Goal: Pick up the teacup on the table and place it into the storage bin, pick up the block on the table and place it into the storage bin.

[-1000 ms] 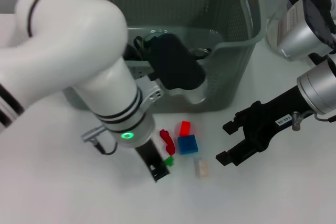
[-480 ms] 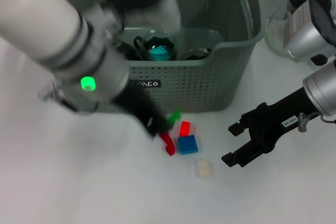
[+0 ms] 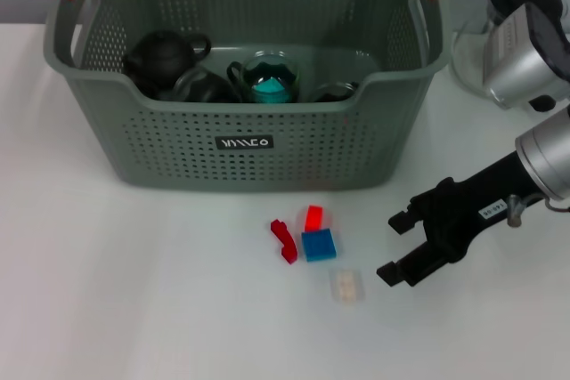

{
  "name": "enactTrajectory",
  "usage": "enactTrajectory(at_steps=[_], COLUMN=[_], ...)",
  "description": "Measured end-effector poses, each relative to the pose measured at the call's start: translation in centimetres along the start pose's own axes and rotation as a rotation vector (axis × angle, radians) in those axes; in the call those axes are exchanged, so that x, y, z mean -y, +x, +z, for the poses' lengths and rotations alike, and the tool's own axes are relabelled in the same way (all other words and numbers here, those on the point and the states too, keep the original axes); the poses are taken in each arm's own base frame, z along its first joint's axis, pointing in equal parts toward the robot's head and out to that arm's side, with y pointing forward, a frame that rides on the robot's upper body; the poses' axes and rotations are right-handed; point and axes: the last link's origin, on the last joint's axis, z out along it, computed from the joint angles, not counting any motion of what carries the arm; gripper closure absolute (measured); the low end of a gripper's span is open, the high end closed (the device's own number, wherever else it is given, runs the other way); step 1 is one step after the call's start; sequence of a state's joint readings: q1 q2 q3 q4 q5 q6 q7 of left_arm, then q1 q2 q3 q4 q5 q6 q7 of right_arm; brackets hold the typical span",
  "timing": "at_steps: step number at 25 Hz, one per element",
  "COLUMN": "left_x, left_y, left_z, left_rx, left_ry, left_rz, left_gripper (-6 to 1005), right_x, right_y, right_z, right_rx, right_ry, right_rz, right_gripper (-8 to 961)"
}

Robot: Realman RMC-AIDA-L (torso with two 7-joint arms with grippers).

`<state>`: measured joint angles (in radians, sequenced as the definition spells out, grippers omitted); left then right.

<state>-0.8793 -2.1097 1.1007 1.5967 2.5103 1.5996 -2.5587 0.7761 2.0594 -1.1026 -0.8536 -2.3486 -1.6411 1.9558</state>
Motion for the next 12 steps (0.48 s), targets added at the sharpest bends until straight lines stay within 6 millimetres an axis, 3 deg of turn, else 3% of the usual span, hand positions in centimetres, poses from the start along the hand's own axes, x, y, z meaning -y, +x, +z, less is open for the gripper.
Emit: enactTrajectory(at_steps=[5,12], left_x=[3.2,4.8], left_y=[1.1,1.4], left_z=[3.5,6.1], left_rx=[0.0,-0.014], left_ry=[0.022,0.085], left_rz=[-0.083,-0.128], left_gripper=[880,881], right_x=[-0.1,-0.2], right_y=[-0.1,-0.5], right_z=[0.1,0.2], right_rx=[0.0,-0.001], right_ry=[-0.003,-0.002], right_rz=[-0.004,-0.014], right_gripper=[11,9])
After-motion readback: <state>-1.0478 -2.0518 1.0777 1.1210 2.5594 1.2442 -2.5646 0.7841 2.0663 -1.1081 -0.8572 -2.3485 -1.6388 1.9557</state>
